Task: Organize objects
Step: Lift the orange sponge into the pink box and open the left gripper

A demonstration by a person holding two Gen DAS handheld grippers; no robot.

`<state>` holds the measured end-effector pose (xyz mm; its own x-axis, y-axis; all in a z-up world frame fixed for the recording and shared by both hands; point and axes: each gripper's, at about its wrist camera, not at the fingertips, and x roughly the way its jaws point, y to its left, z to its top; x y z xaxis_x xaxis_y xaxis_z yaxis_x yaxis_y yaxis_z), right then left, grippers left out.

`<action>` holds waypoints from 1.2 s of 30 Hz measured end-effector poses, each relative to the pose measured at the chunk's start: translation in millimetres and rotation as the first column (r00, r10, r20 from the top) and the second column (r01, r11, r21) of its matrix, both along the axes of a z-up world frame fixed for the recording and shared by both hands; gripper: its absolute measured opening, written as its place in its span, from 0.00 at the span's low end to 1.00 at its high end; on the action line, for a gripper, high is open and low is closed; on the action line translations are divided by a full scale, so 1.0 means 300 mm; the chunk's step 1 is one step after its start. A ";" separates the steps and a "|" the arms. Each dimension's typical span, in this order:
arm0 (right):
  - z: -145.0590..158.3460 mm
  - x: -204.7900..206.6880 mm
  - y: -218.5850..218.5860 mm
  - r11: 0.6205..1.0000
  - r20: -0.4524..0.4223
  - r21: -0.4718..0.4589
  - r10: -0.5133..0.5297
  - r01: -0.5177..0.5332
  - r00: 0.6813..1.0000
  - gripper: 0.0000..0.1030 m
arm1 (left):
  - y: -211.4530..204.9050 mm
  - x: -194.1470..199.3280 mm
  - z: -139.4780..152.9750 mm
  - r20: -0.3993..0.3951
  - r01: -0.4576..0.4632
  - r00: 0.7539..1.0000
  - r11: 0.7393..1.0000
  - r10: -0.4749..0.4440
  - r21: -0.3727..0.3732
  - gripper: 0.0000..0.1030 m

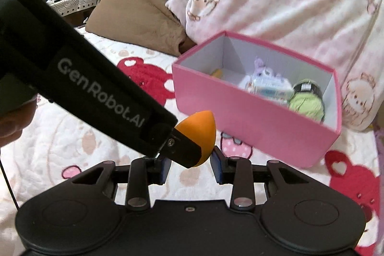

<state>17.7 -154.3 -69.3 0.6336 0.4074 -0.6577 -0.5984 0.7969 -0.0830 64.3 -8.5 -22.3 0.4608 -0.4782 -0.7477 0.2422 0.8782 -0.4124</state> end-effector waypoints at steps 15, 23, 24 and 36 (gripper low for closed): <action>0.245 0.330 -0.030 0.997 -0.039 0.032 -0.063 0.064 0.997 0.38 | -0.045 0.299 0.245 0.036 0.028 0.999 0.999 -0.029 0.016 0.29; 0.168 0.659 -0.067 0.986 -0.132 0.034 -0.157 0.162 0.979 0.38 | -0.081 0.601 0.138 0.028 -0.057 0.998 0.997 0.059 -0.060 0.30; 0.150 0.697 -0.070 0.985 -0.144 0.027 -0.164 0.170 0.976 0.38 | -0.091 0.638 0.115 0.022 -0.070 0.997 0.996 0.072 -0.064 0.30; -0.042 1.019 -0.084 0.966 -0.311 0.003 -0.246 0.260 0.918 0.38 | -0.109 0.908 -0.099 -0.063 -0.175 0.984 0.978 0.169 -0.117 0.29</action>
